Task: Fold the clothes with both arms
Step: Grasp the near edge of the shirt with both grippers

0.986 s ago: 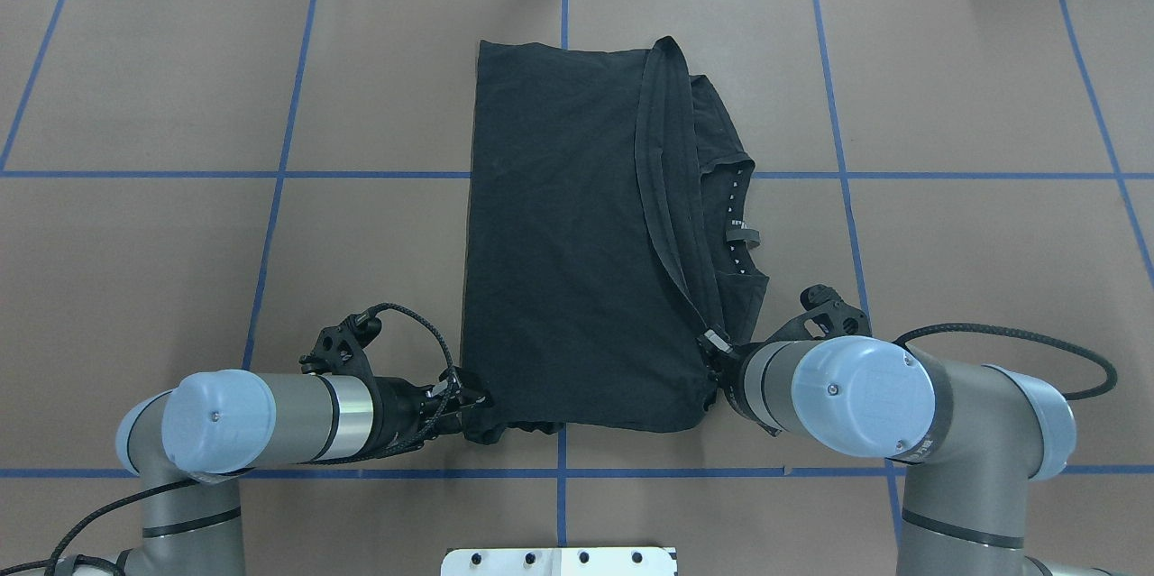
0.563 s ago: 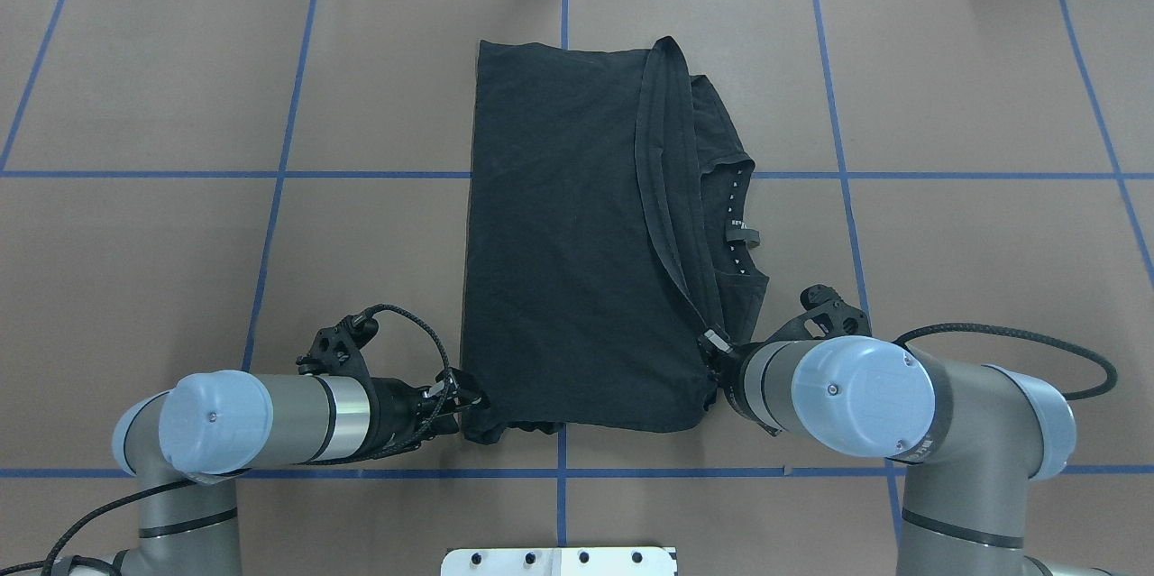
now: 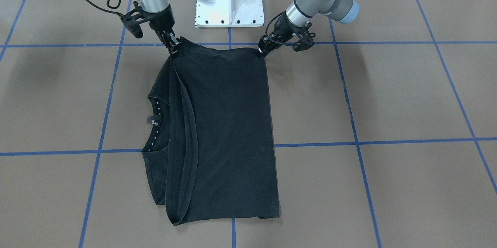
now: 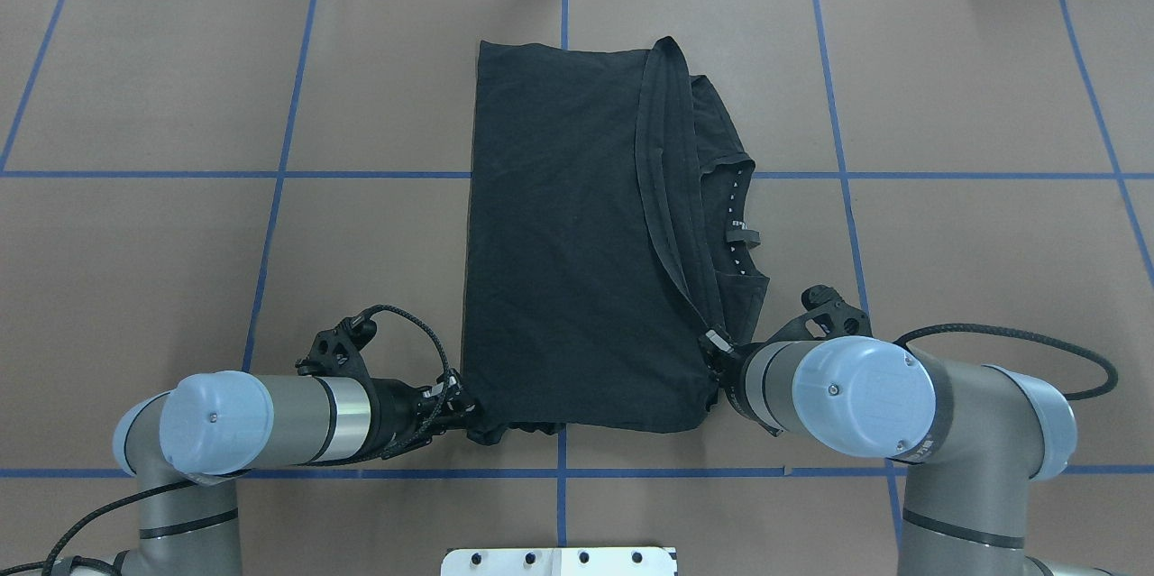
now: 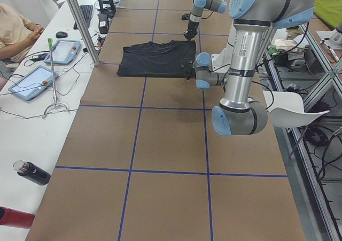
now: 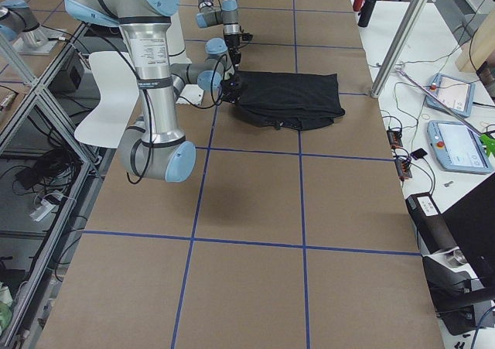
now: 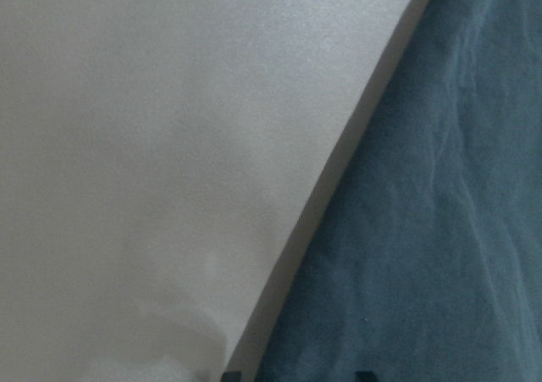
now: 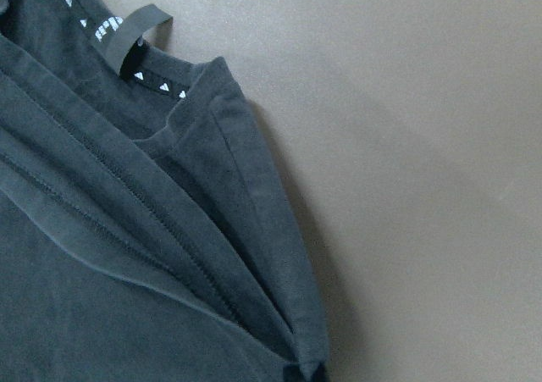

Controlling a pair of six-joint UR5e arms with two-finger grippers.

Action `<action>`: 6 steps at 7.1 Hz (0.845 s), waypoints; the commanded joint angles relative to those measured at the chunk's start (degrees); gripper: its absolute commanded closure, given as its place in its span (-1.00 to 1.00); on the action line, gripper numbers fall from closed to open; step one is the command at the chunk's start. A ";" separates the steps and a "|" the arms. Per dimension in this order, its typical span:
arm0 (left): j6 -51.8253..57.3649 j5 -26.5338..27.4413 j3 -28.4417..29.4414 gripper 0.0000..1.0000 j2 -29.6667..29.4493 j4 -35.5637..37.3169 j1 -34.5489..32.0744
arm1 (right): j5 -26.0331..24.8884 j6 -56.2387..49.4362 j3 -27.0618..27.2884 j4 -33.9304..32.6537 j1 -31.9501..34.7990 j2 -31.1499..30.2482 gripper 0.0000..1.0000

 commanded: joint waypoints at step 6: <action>0.26 -7.28 -10.48 1.00 5.38 -0.09 -0.17 | 2.13 0.79 6.51 0.07 -2.98 -3.95 1.00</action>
